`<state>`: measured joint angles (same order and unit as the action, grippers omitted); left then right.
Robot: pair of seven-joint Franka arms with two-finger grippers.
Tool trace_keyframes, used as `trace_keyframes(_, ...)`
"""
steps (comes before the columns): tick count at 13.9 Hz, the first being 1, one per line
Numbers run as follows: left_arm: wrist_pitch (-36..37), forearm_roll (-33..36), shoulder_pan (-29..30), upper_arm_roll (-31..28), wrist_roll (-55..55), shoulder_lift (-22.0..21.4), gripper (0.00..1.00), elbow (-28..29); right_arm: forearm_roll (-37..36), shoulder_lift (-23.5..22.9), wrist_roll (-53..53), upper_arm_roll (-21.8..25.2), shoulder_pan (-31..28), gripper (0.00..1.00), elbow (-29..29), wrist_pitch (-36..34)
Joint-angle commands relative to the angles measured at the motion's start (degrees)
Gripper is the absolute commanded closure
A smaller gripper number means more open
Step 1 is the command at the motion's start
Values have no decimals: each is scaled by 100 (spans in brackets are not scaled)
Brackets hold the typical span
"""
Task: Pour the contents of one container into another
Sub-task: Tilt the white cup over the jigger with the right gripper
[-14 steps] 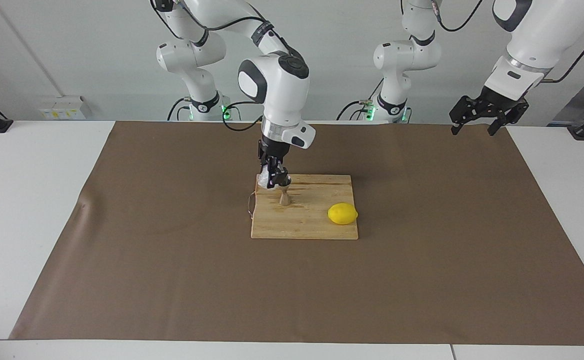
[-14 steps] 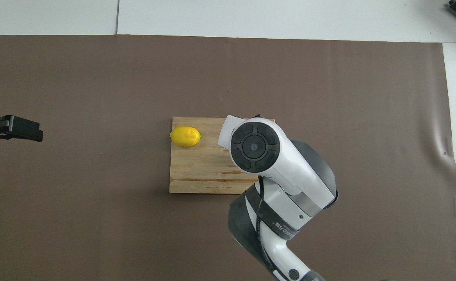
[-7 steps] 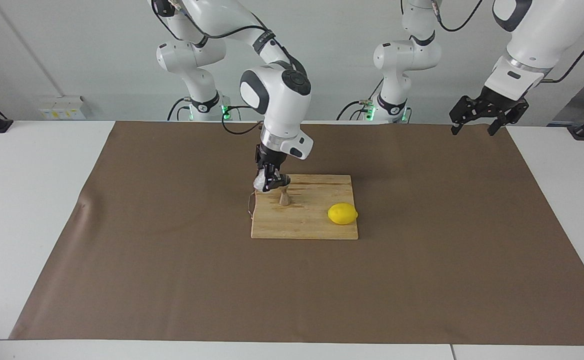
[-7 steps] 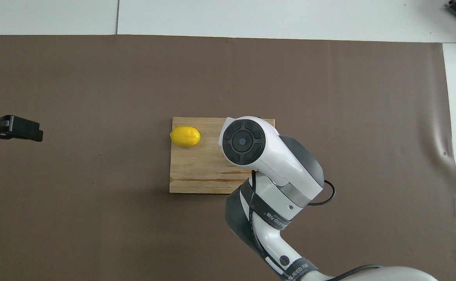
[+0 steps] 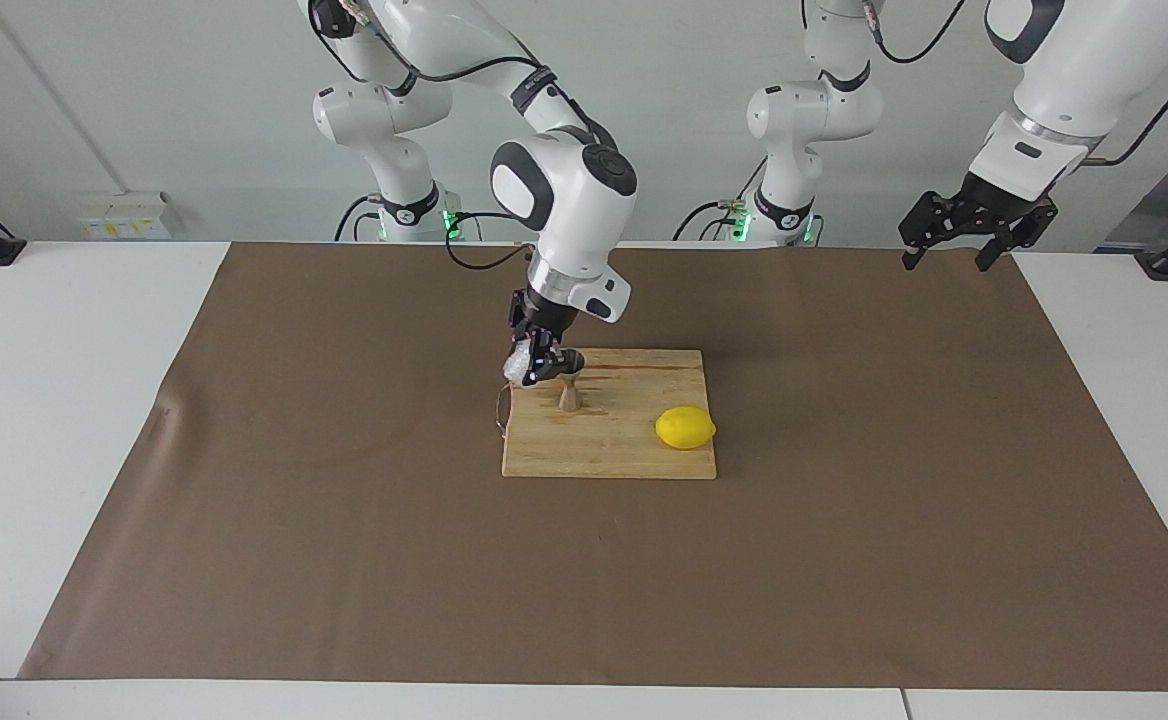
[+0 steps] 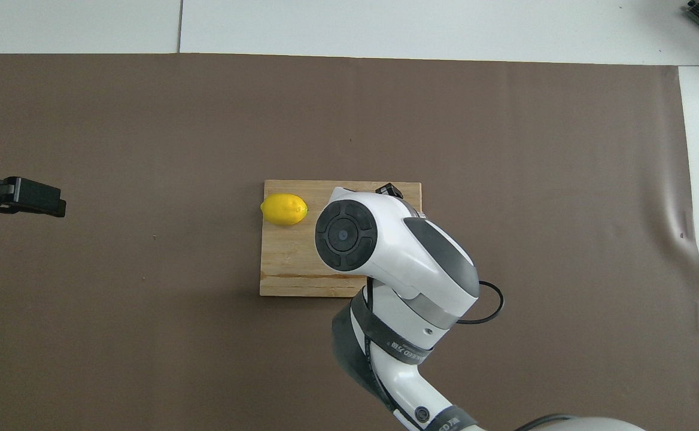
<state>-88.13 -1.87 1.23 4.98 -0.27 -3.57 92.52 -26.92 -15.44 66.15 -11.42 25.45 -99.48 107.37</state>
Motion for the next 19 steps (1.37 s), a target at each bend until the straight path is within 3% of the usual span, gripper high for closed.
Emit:
trace_keyframes(1,59,-86,97,47,62,-91,0,56,-296,-91,-287,-53,83,100,148,-217)
trace_keyframes(19,59,-86,97,47,62,-91,0,56,-1378,-144,-920,-53,408,100,43,-260)
